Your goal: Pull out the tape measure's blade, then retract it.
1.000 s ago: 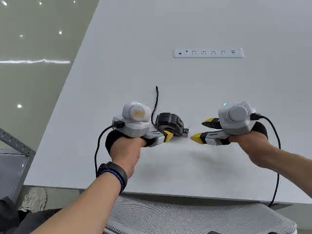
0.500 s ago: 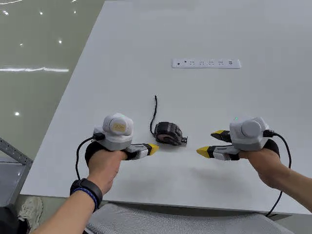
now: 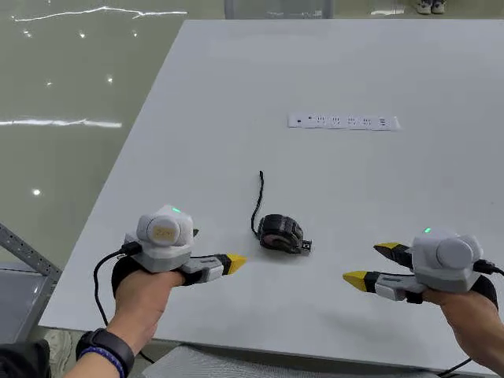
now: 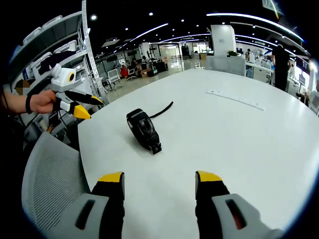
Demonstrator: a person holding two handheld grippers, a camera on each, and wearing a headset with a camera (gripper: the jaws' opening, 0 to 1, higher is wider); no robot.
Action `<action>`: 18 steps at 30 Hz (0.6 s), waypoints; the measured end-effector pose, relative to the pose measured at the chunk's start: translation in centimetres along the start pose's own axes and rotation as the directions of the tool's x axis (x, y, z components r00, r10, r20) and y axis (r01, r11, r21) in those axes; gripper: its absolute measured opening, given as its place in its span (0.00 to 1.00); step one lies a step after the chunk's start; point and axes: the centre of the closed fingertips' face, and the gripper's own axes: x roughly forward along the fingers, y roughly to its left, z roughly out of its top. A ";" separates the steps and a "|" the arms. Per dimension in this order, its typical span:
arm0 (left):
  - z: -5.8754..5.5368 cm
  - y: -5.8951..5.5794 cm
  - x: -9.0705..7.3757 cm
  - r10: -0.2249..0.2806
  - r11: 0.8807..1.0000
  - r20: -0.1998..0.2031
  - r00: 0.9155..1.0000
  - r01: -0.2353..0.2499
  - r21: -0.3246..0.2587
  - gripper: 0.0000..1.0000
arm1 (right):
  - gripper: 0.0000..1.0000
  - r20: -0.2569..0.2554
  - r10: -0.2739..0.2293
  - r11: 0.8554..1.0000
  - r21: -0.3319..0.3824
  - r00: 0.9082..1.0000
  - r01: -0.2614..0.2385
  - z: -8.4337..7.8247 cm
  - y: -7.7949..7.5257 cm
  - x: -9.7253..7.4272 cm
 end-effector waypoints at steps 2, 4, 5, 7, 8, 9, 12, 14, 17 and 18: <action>-0.4 0.3 -0.4 0.002 1.000 0.003 1.000 -0.001 -0.015 0.65 | 0.59 0.007 -0.003 1.000 0.004 1.000 0.003 0.0 0.1 -0.3; -0.8 0.4 -0.7 0.003 0.999 0.006 1.000 -0.003 -0.034 0.65 | 0.60 0.013 -0.005 1.000 0.007 1.000 0.005 -0.2 0.1 -0.6; -0.9 0.4 -0.9 0.002 0.999 0.009 1.000 -0.002 -0.042 0.65 | 0.60 0.014 -0.005 1.000 0.007 1.000 0.005 -0.2 0.3 -0.7; -1.2 0.4 -1.1 0.002 0.999 0.007 1.000 -0.001 -0.048 0.66 | 0.61 0.016 -0.006 1.000 0.007 1.000 0.006 -0.2 0.4 -1.0; -1.4 0.5 -1.2 0.006 0.999 0.004 1.000 -0.005 -0.045 0.66 | 0.61 0.018 -0.009 1.000 0.005 1.000 0.009 -0.2 0.4 -1.1; -1.5 0.5 -1.3 0.005 0.999 0.002 1.000 -0.005 -0.048 0.66 | 0.61 0.018 -0.012 1.000 0.006 1.000 0.012 -0.3 0.3 -1.2; -1.5 0.6 -1.5 0.007 0.998 0.010 1.000 -0.006 -0.062 0.66 | 0.62 0.026 -0.015 1.000 0.017 1.000 0.015 -0.3 0.4 -1.5; -1.5 0.6 -1.6 0.010 0.998 0.014 1.000 -0.010 -0.065 0.66 | 0.62 0.026 -0.019 1.000 0.016 0.999 0.018 -0.4 0.4 -1.7; -1.4 0.5 -1.7 0.014 0.997 0.020 1.000 -0.012 -0.070 0.66 | 0.63 0.029 -0.028 0.999 0.018 0.999 0.028 -0.5 0.4 -2.0; -1.4 0.5 -1.7 0.015 0.997 0.021 1.000 -0.013 -0.071 0.66 | 0.63 0.031 -0.028 0.999 0.023 0.999 0.027 -0.6 0.5 -2.0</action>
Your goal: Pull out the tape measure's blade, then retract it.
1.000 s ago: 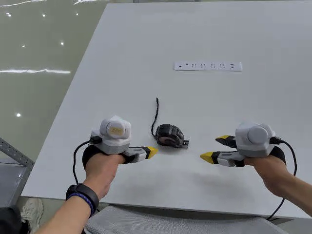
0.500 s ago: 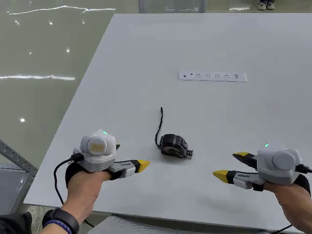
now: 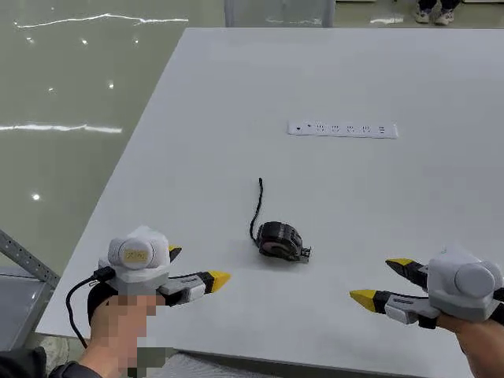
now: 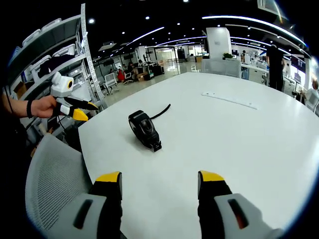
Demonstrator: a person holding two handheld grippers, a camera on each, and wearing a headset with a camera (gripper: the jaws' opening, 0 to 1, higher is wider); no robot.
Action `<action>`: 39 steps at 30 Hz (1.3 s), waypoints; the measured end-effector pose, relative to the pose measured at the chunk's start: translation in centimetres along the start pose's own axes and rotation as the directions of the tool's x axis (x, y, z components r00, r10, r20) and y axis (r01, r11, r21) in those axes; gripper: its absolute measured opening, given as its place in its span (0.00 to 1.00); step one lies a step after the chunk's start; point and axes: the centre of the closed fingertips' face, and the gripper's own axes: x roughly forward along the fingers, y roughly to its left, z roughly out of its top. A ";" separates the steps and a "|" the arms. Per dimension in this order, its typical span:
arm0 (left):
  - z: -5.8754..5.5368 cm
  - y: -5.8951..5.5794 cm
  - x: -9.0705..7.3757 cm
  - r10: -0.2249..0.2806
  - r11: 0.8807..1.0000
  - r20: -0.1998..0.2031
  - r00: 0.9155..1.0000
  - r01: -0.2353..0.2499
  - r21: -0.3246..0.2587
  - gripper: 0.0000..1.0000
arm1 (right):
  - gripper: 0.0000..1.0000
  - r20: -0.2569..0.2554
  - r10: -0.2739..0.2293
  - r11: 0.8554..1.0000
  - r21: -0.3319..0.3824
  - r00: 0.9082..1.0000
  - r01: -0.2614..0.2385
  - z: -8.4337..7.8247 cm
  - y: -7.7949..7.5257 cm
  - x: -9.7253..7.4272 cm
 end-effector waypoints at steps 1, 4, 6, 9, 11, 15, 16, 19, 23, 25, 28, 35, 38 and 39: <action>0.0 0.0 0.0 0.001 1.000 0.001 1.000 -0.001 -0.002 0.66 | 0.63 0.000 -0.001 1.000 0.005 1.000 0.001 -0.1 -0.1 -0.1; 0.0 -0.1 0.0 0.000 1.000 0.003 1.000 0.000 -0.006 0.66 | 0.63 0.000 -0.001 1.000 0.013 1.000 0.001 -0.3 -0.1 -0.2; 0.0 -0.1 0.0 0.001 1.000 0.005 1.000 -0.001 -0.013 0.66 | 0.63 -0.001 -0.004 1.000 0.015 1.000 0.004 -0.5 -0.1 -0.4; 0.0 -0.2 0.0 0.001 1.000 0.005 1.000 -0.001 -0.015 0.66 | 0.63 0.000 -0.006 1.000 0.021 1.000 0.006 -0.7 -0.1 -0.5; -0.1 -0.3 0.0 -0.005 0.999 0.007 1.000 0.005 -0.032 0.66 | 0.63 0.000 -0.008 1.000 0.025 1.000 0.008 -0.7 -0.2 -0.5; -0.1 -0.3 0.1 -0.003 0.999 0.006 1.000 0.003 -0.037 0.66 | 0.63 0.000 -0.014 0.999 0.040 1.000 0.014 -0.9 -0.3 -0.6; -0.1 -0.2 0.1 -0.002 0.999 0.006 1.000 0.003 -0.041 0.66 | 0.63 0.002 -0.015 0.999 0.044 1.000 0.015 -0.9 -0.3 -0.7; 0.0 -0.3 0.0 -0.004 0.999 0.011 1.000 0.005 -0.045 0.66 | 0.63 0.005 -0.016 0.999 0.049 1.000 0.016 -1.0 -0.3 -0.7; 0.0 -0.2 0.1 -0.004 0.999 0.009 1.000 0.004 -0.044 0.66 | 0.62 0.001 -0.013 0.999 0.046 1.000 0.013 -1.1 -0.2 -0.7; 0.0 -0.2 0.1 -0.006 0.999 0.012 1.000 0.006 -0.050 0.66 | 0.62 -0.001 -0.015 0.999 0.046 1.000 0.015 -1.2 -0.3 -0.7; -0.1 -0.3 0.0 -0.006 0.999 0.011 1.000 0.007 -0.049 0.66 | 0.62 0.002 -0.016 0.999 0.049 1.000 0.016 -1.2 -0.2 -0.8; -0.2 -0.1 -0.2 -0.002 0.999 0.008 1.000 0.003 -0.040 0.66 | 0.62 -0.002 -0.022 0.999 0.041 1.000 0.022 -1.4 -0.2 -1.0; -0.1 0.1 -0.3 0.005 0.999 0.012 1.000 -0.005 -0.040 0.67 | 0.62 0.001 -0.023 0.999 0.044 1.000 0.023 -1.3 -0.3 -1.1; 0.0 0.1 -0.3 0.006 0.999 0.013 1.000 -0.005 -0.040 0.67 | 0.62 0.002 -0.024 0.999 0.044 1.000 0.024 -1.3 -0.3 -1.1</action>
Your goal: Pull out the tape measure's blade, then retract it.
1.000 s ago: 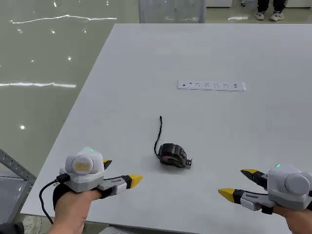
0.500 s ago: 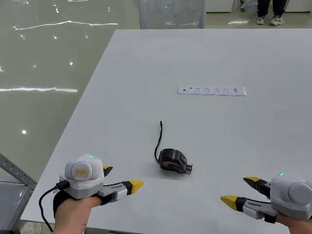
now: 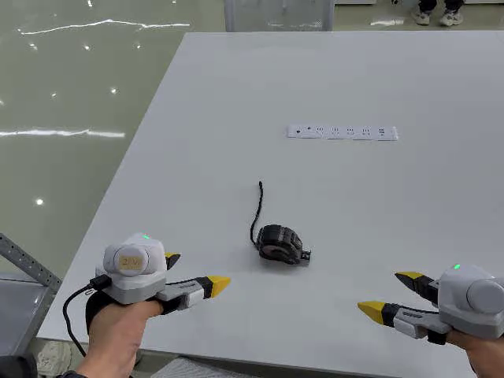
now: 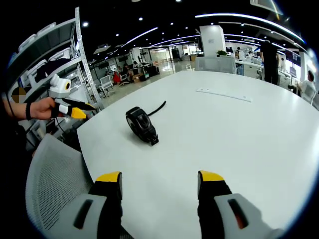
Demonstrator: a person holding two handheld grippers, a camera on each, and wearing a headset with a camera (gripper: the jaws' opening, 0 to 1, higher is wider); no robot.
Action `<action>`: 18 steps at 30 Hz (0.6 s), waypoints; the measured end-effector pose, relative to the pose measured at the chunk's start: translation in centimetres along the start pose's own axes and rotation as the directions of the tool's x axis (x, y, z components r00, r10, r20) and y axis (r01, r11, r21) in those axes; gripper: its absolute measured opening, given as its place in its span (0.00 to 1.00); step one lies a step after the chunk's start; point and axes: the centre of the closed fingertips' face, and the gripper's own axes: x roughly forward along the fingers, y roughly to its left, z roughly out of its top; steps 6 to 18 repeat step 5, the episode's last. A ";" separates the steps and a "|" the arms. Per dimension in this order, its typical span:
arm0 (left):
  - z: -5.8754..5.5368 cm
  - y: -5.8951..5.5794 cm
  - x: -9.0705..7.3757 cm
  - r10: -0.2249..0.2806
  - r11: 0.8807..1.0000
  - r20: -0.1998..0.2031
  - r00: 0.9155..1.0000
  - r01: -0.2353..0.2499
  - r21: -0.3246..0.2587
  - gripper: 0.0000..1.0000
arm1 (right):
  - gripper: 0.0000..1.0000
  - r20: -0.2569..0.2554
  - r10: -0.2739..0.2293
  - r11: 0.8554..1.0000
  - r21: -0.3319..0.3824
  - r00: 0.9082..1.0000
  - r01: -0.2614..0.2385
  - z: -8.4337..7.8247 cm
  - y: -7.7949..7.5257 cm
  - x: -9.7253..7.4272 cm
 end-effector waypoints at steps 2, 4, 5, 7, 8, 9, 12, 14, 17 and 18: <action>0.1 0.0 0.0 0.001 1.000 0.002 1.000 -0.001 -0.001 0.67 | 0.62 0.003 0.001 1.000 0.002 1.000 -0.001 0.1 0.1 0.0; 0.1 0.1 0.0 0.003 1.000 0.003 1.000 -0.003 -0.002 0.67 | 0.62 0.002 0.003 1.000 0.000 1.000 -0.003 0.1 0.1 0.1; 0.1 0.1 0.0 0.003 1.000 0.004 1.000 -0.003 -0.002 0.67 | 0.62 0.001 0.005 1.000 -0.002 1.000 -0.005 0.2 0.1 0.1; 0.1 0.1 0.0 0.003 1.000 0.004 1.000 -0.003 -0.002 0.67 | 0.62 0.001 0.005 1.000 -0.002 1.000 -0.005 0.2 0.1 0.1; 0.1 0.1 0.0 0.003 1.000 0.004 1.000 -0.003 -0.002 0.67 | 0.62 0.001 0.005 1.000 -0.002 1.000 -0.005 0.2 0.1 0.1; 0.1 0.1 0.0 0.003 1.000 0.004 1.000 -0.003 -0.002 0.67 | 0.62 0.001 0.005 1.000 -0.002 1.000 -0.005 0.2 0.1 0.1; 0.1 0.1 0.0 0.003 1.000 0.004 1.000 -0.003 -0.002 0.67 | 0.62 0.001 0.005 1.000 -0.002 1.000 -0.005 0.2 0.1 0.1; 0.1 0.1 0.0 0.003 1.000 0.004 1.000 -0.003 -0.002 0.67 | 0.62 0.001 0.005 1.000 -0.002 1.000 -0.005 0.2 0.1 0.1; 0.1 0.1 0.0 0.003 1.000 0.004 1.000 -0.003 -0.002 0.67 | 0.62 0.001 0.005 1.000 -0.002 1.000 -0.005 0.2 0.1 0.1; 0.1 0.1 0.0 0.003 1.000 0.004 1.000 -0.003 -0.002 0.67 | 0.62 0.001 0.005 1.000 -0.002 1.000 -0.005 0.2 0.1 0.1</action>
